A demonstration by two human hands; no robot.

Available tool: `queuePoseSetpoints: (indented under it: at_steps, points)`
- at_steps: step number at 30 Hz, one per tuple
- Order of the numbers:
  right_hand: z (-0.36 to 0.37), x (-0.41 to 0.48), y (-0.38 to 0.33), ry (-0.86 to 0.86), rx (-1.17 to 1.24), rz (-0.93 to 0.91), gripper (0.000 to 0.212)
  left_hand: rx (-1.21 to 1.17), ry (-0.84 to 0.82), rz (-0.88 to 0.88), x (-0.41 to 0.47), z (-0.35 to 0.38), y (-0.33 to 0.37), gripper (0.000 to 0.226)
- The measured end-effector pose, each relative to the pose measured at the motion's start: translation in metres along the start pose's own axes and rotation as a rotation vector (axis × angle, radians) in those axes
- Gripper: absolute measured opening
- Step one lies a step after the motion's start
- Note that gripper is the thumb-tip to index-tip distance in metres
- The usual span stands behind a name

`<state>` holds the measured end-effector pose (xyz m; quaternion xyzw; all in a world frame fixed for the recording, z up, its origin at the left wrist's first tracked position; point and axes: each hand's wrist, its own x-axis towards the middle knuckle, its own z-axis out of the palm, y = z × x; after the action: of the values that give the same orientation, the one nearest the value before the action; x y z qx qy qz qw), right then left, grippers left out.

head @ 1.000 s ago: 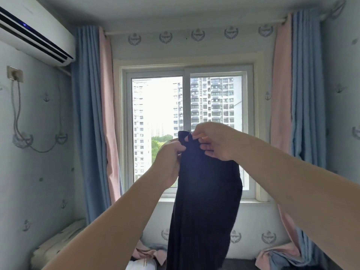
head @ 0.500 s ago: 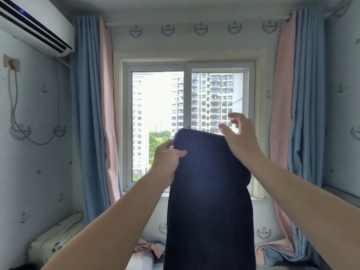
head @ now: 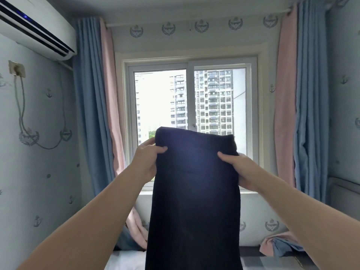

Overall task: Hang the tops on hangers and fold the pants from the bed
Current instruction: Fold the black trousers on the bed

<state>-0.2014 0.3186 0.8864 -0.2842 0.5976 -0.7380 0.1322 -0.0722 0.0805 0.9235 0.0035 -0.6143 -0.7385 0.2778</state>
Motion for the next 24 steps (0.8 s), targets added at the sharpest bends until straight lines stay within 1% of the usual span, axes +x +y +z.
queuePoseSetpoints:
  at_steps: [2, 4, 6, 10, 13, 17, 21, 23, 24]
  points:
    - [0.014, 0.002, -0.011, 0.112, -0.121, -0.076, 0.026, 0.089, 0.036, 0.040, -0.001, -0.014, 0.005, 0.044]
    - [0.026, 0.000, -0.022, 0.177, -0.200, -0.130, 0.020, 0.213, 0.077, 0.097, -0.005, -0.023, 0.013, 0.043]
    - [0.040, -0.007, -0.034, 0.206, -0.235, -0.163, 0.016, 0.310, 0.123, 0.160, -0.011, -0.027, 0.023, 0.041]
    - [0.066, -0.032, -0.058, 0.220, -0.288, -0.256, 0.007, 0.434, 0.211, 0.264, -0.032, -0.032, 0.043, 0.037]
    - [0.081, -0.059, -0.081, 0.247, -0.316, -0.333, 0.003, 0.464, 0.248, 0.340, -0.054, -0.032, 0.057, 0.032]
    - [0.100, -0.108, -0.108, 0.295, -0.338, -0.438, 0.009, 0.500, 0.283, 0.418, -0.096, -0.031, 0.080, 0.023]
    - [0.113, -0.167, -0.126, 0.355, -0.331, -0.516, 0.007, 0.527, 0.247, 0.483, -0.152, -0.029, 0.101, 0.019]
    - [0.118, -0.198, -0.132, 0.375, -0.329, -0.530, 0.004, 0.550, 0.230, 0.505, -0.183, -0.028, 0.109, 0.018]
    - [0.120, -0.213, -0.134, 0.381, -0.323, -0.535, 0.005, 0.564, 0.227, 0.516, -0.198, -0.027, 0.112, 0.018]
